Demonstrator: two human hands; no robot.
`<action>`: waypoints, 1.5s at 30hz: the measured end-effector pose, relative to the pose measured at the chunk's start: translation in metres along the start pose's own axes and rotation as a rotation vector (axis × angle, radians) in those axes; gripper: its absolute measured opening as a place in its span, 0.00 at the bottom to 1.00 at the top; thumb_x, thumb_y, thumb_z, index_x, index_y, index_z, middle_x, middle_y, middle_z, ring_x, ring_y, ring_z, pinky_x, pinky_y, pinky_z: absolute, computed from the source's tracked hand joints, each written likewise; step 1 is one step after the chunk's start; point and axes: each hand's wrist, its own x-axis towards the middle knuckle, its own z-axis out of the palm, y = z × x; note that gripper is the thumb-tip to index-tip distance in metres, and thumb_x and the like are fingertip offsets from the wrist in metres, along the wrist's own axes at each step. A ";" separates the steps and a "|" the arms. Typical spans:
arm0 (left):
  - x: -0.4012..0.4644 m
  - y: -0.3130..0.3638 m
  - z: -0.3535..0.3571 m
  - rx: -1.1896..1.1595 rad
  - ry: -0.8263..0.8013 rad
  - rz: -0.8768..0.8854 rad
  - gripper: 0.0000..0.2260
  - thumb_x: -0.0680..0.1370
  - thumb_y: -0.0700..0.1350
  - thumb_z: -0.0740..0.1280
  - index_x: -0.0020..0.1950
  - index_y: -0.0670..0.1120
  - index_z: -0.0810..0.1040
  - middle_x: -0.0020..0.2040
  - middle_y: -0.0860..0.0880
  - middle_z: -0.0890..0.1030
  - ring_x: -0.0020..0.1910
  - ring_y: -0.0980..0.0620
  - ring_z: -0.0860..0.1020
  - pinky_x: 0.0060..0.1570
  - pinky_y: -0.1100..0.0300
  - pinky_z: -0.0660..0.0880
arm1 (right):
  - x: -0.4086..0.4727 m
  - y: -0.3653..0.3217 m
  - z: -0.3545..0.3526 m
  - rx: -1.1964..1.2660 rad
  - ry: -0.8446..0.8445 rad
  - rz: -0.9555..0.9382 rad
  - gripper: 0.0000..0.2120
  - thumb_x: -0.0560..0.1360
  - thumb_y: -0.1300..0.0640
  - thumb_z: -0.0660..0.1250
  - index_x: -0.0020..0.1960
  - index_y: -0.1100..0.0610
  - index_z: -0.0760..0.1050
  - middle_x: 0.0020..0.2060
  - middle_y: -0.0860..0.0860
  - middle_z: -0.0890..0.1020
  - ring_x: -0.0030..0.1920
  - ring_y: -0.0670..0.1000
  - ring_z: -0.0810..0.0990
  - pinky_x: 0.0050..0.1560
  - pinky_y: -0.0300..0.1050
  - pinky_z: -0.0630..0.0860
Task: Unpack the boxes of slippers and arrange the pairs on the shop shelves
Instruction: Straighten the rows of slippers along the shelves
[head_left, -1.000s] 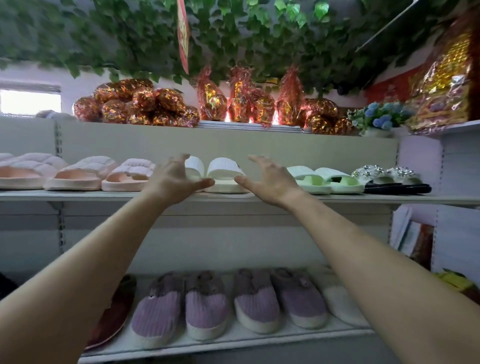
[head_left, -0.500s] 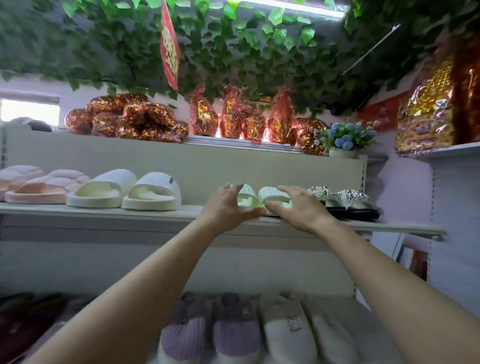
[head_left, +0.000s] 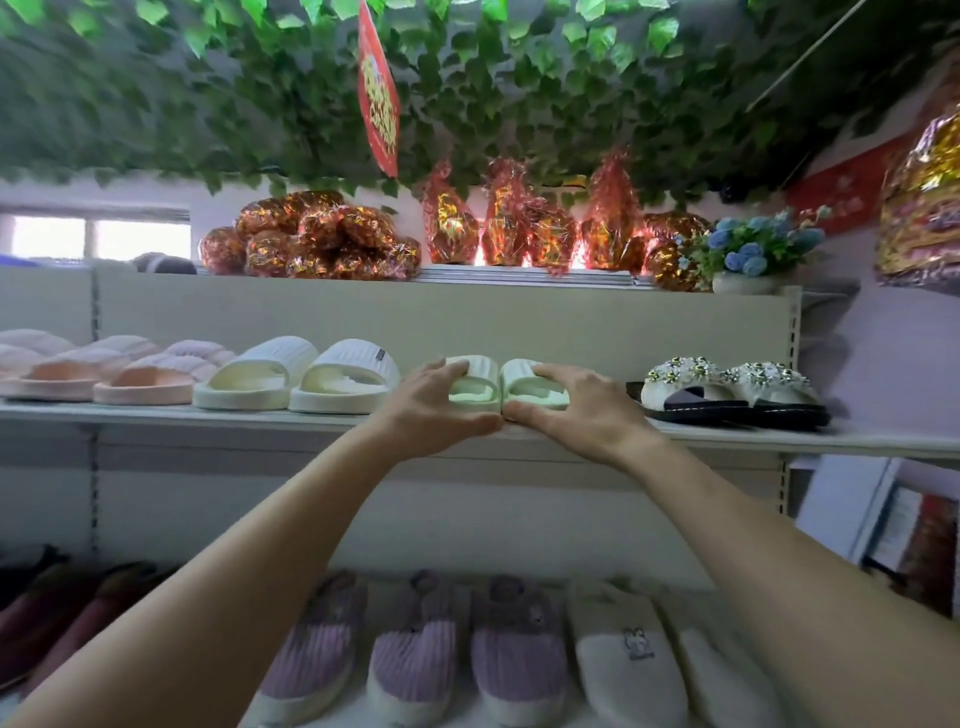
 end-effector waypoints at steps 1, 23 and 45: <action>-0.001 -0.006 -0.004 -0.001 0.001 0.000 0.40 0.73 0.61 0.72 0.79 0.47 0.62 0.79 0.46 0.63 0.77 0.48 0.61 0.75 0.54 0.59 | 0.002 -0.005 0.003 0.004 -0.014 -0.007 0.37 0.71 0.30 0.69 0.75 0.46 0.69 0.72 0.49 0.74 0.70 0.52 0.72 0.68 0.47 0.69; 0.014 -0.027 -0.011 -0.061 -0.059 0.075 0.30 0.77 0.57 0.71 0.74 0.44 0.69 0.72 0.44 0.71 0.70 0.47 0.68 0.62 0.61 0.64 | 0.006 -0.018 0.025 -0.091 0.036 0.053 0.33 0.74 0.32 0.67 0.76 0.42 0.67 0.76 0.44 0.69 0.74 0.49 0.69 0.70 0.48 0.68; 0.026 0.153 0.085 -0.101 -0.009 0.160 0.39 0.74 0.64 0.68 0.80 0.49 0.60 0.81 0.44 0.57 0.80 0.48 0.53 0.76 0.54 0.52 | -0.024 0.139 -0.115 -0.177 0.202 0.120 0.31 0.77 0.38 0.67 0.75 0.52 0.69 0.73 0.52 0.72 0.72 0.55 0.71 0.68 0.50 0.69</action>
